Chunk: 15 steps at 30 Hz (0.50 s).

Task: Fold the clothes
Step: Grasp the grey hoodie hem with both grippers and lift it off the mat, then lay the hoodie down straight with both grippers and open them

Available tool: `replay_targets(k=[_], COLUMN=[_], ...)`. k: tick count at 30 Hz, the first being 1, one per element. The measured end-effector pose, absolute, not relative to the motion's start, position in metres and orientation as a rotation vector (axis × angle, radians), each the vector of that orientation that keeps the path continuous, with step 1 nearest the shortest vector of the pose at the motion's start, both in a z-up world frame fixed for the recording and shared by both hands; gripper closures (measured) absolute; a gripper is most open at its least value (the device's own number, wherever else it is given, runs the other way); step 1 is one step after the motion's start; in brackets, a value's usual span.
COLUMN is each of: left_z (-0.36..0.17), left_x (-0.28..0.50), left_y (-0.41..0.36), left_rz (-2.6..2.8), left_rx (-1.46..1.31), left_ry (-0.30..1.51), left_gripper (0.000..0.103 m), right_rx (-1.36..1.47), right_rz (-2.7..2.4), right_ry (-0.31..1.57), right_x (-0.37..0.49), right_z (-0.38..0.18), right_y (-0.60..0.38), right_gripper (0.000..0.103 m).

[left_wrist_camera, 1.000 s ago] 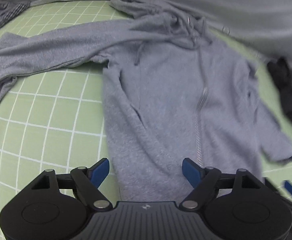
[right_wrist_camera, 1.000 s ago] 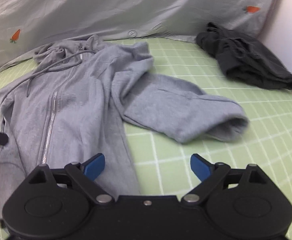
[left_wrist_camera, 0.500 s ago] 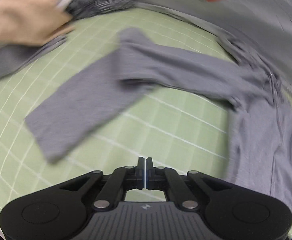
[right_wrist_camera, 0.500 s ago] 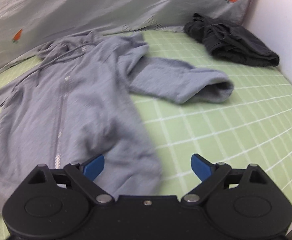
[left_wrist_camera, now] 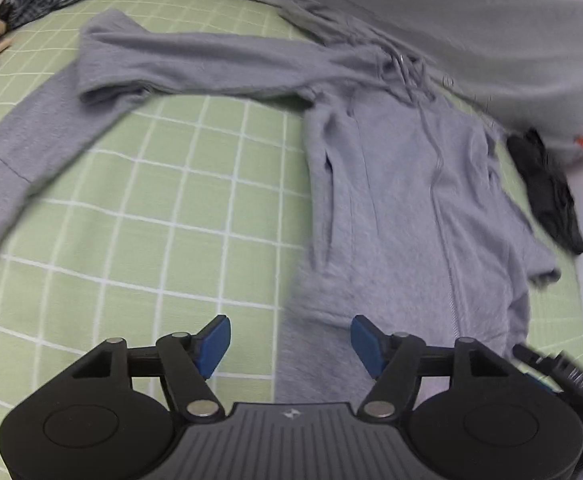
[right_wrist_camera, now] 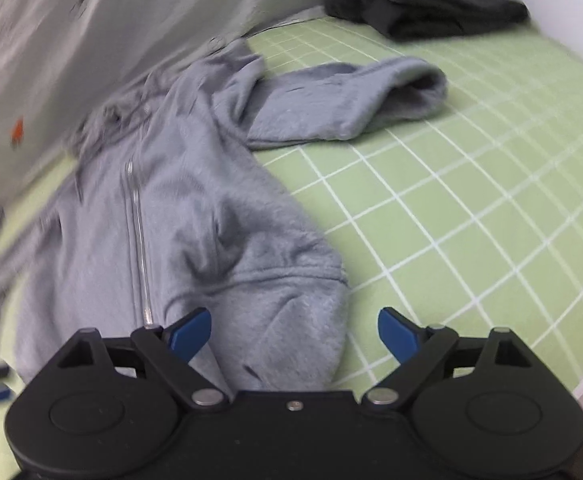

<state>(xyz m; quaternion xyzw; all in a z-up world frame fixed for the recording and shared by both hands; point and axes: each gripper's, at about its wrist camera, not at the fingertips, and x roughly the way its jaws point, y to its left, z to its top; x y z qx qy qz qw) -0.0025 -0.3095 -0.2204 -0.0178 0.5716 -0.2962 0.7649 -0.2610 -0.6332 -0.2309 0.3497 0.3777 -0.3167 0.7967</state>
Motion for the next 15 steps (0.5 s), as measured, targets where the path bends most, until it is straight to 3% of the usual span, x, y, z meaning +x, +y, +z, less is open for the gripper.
replay_targets(k=[3, 4, 5, 6, 7, 8, 9, 15], left_z=[-0.228, -0.229, -0.231, -0.232, -0.232, -0.231, -0.23, -0.178], left_x=[-0.01, -0.012, -0.015, -0.018, -0.019, -0.02, -0.021, -0.02], left_y=[-0.318, -0.32, -0.321, -0.323, -0.324, -0.325, -0.323, -0.278], left_rz=[-0.652, -0.648, -0.644, -0.641, -0.639, -0.638, -0.622, -0.496], left_rx=[-0.035, -0.033, -0.03, -0.027, -0.024, -0.021, -0.026, -0.202], left_ry=[1.261, 1.26, 1.259, 1.258, 1.26, 1.264, 1.262, 1.183], left_gripper=[0.038, 0.04, 0.046, 0.057, 0.081, 0.092, 0.094, 0.099], right_rx=[0.862, 0.869, 0.875, 0.859, 0.836, 0.812, 0.797, 0.723], right_rz=[-0.668, -0.65, -0.631, -0.624, -0.61, -0.595, -0.588, -0.544], right_ry=[0.777, 0.792, 0.81, 0.82, 0.837, 0.854, 0.863, 0.747], right_x=[-0.268, -0.267, -0.265, -0.264, -0.262, -0.26, -0.26, -0.293], right_z=[-0.236, -0.237, -0.238, -0.238, -0.238, -0.238, -0.239, -0.208], right_y=[-0.644, -0.644, -0.645, -0.643, -0.641, -0.64, -0.638, -0.629], right_gripper=[0.039, 0.054, 0.058, 0.059, 0.068, 0.086, 0.093, 0.097])
